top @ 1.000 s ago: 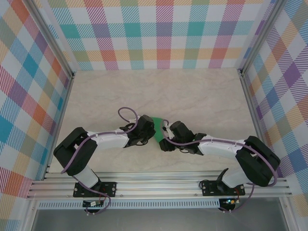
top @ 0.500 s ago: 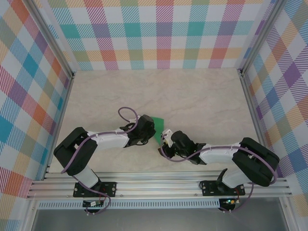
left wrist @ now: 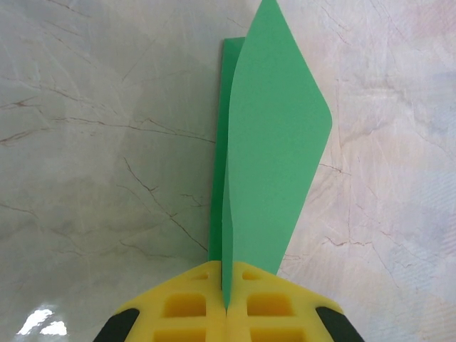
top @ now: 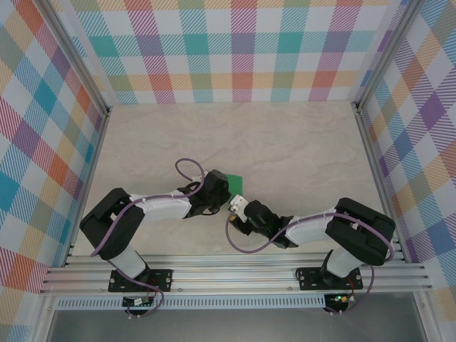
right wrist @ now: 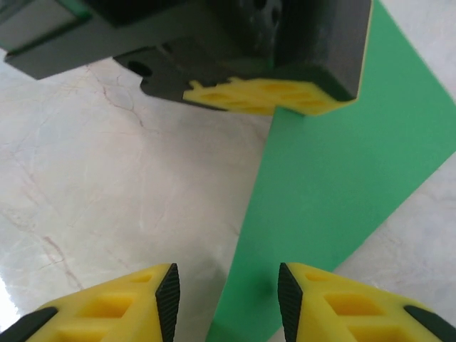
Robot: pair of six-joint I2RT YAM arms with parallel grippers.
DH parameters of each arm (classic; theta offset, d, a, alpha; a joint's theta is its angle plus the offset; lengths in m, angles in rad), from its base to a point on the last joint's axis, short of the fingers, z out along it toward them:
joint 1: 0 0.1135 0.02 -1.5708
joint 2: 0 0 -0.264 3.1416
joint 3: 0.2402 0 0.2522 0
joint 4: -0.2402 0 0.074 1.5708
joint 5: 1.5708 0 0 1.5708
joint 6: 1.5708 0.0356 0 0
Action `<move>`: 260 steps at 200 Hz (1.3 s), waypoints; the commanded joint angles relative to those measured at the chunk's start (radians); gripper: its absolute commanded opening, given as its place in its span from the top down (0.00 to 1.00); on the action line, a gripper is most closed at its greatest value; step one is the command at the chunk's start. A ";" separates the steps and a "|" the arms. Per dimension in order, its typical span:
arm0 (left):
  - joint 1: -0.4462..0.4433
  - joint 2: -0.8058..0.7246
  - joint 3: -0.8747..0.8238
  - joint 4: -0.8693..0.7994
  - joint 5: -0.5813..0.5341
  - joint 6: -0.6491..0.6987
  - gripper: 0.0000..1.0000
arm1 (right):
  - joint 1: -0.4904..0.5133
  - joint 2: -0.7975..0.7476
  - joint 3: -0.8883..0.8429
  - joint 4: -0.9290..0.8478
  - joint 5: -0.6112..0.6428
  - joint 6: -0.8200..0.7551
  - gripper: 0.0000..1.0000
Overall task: Fold a paper plane with a square sheet of paper (pick it up from the middle)
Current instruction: Fold the wing for the fifth time at the center of the table.
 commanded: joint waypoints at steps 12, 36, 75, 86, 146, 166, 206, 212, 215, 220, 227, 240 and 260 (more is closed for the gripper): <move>-0.010 0.018 0.020 0.002 0.003 -0.006 1.00 | 0.006 0.037 0.042 0.086 0.033 -0.072 0.59; -0.009 0.018 0.019 0.004 0.007 -0.005 1.00 | 0.005 0.059 0.052 0.126 0.042 -0.085 0.62; -0.010 0.018 0.021 0.004 0.007 -0.005 0.99 | 0.006 0.100 0.067 0.128 0.066 -0.085 0.68; -0.010 0.021 0.021 0.005 0.010 -0.005 0.99 | 0.006 0.109 0.071 0.124 0.076 -0.083 0.68; -0.009 0.031 0.025 0.014 0.018 -0.007 0.99 | 0.006 0.130 0.078 0.125 0.102 -0.077 0.80; -0.008 0.027 0.023 0.014 0.017 -0.008 0.98 | 0.006 0.134 0.077 0.120 0.111 -0.066 0.87; -0.011 0.015 0.021 0.010 0.011 -0.004 0.95 | 0.006 0.132 0.078 0.102 0.131 -0.038 0.98; -0.009 0.012 0.020 0.009 0.009 -0.005 0.94 | 0.006 0.134 0.080 0.101 0.132 -0.013 1.00; -0.009 0.012 0.020 0.007 0.008 -0.005 0.93 | 0.006 0.135 0.080 0.101 0.132 -0.004 1.00; -0.009 0.009 0.020 0.005 0.007 -0.005 0.91 | 0.006 0.137 0.079 0.101 0.131 0.002 1.00; -0.009 0.005 0.019 0.003 0.006 -0.003 0.89 | 0.005 0.136 0.079 0.101 0.131 0.012 1.00; -0.009 -0.006 0.016 -0.006 -0.004 -0.002 0.84 | 0.003 0.134 0.075 0.101 0.129 0.028 1.00; -0.009 -0.030 0.012 -0.026 -0.022 0.011 0.76 | -0.012 0.122 0.070 0.101 0.087 0.064 1.00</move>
